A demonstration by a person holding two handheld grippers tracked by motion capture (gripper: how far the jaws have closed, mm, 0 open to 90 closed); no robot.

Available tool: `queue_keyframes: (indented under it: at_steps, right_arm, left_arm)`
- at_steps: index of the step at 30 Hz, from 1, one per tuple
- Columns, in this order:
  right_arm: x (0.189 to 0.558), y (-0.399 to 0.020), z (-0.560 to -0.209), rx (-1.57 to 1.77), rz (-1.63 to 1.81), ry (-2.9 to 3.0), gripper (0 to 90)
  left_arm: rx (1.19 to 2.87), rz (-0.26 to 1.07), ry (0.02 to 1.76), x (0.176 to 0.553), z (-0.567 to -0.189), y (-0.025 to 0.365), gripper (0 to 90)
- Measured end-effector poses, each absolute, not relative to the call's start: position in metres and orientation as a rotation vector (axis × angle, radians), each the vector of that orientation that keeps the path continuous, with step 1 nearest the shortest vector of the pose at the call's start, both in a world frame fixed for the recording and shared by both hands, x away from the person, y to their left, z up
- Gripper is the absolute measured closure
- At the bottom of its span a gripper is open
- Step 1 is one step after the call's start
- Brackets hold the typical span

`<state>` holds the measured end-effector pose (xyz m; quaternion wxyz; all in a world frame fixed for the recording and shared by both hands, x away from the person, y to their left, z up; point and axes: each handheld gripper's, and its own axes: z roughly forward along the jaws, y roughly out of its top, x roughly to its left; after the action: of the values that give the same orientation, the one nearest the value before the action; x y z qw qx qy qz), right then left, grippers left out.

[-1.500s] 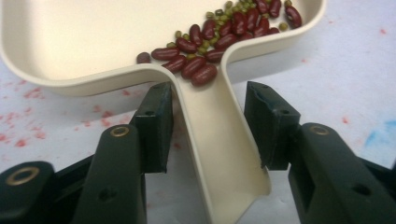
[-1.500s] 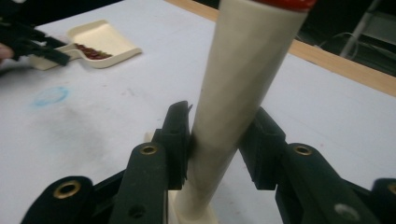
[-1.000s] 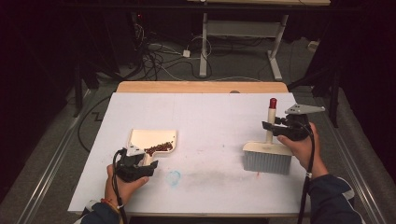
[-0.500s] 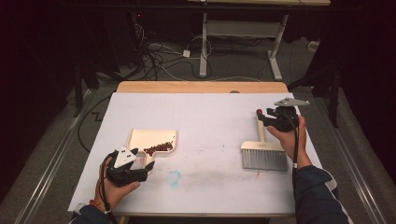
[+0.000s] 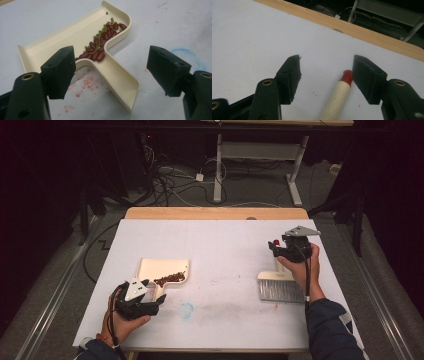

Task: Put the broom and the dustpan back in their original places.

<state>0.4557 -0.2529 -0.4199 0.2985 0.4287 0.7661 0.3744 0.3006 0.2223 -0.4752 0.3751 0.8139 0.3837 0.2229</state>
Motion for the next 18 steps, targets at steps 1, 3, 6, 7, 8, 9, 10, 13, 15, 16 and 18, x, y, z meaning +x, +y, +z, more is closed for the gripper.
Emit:
queue_keyframes:
  at_steps: [1,3,6,7,8,9,10,13,15,16,18]
  right_arm:
    - [0.455,-0.253,-0.42,1.141,0.998,2.03,37.7]
    - [0.456,-0.253,-0.421,1.147,1.014,2.02,35.0]
    - [0.455,-0.252,-0.422,1.161,1.05,2.015,30.7]
    - [0.455,-0.251,-0.422,1.162,1.064,2.004,28.1]
    - [0.454,-0.249,-0.422,1.174,1.049,1.974,24.9]
    - [0.453,-0.247,-0.422,1.182,1.013,1.949,23.5]
    - [0.453,-0.246,-0.422,1.181,1.006,1.947,22.7]
    - [0.452,-0.245,-0.422,1.183,1.039,1.943,18.0]
    - [0.451,-0.243,-0.421,1.169,1.041,1.939,16.3]
    - [0.45,-0.243,-0.42,1.166,1.049,1.926,16.0]
    - [0.449,-0.24,-0.419,1.157,1.058,1.913,16.1]
  left_arm:
    - [2.083,0.57,0.981,0.3,-0.475,0.222,23.0]
    - [2.083,0.577,0.985,0.3,-0.475,0.222,23.0]
    - [2.092,0.583,0.983,0.299,-0.475,0.22,23.2]
    - [2.095,0.581,0.98,0.298,-0.475,0.22,23.2]
    - [2.099,0.58,0.976,0.298,-0.475,0.219,23.2]
    - [2.102,0.582,0.975,0.298,-0.476,0.218,23.2]
    - [2.104,0.58,0.971,0.298,-0.476,0.218,23.2]
    - [2.119,0.593,0.963,0.298,-0.476,0.216,23.2]
    - [2.124,0.605,0.959,0.297,-0.476,0.215,23.2]
    - [2.121,0.604,0.954,0.296,-0.476,0.215,23.2]
    - [2.119,0.606,0.947,0.296,-0.475,0.214,23.2]
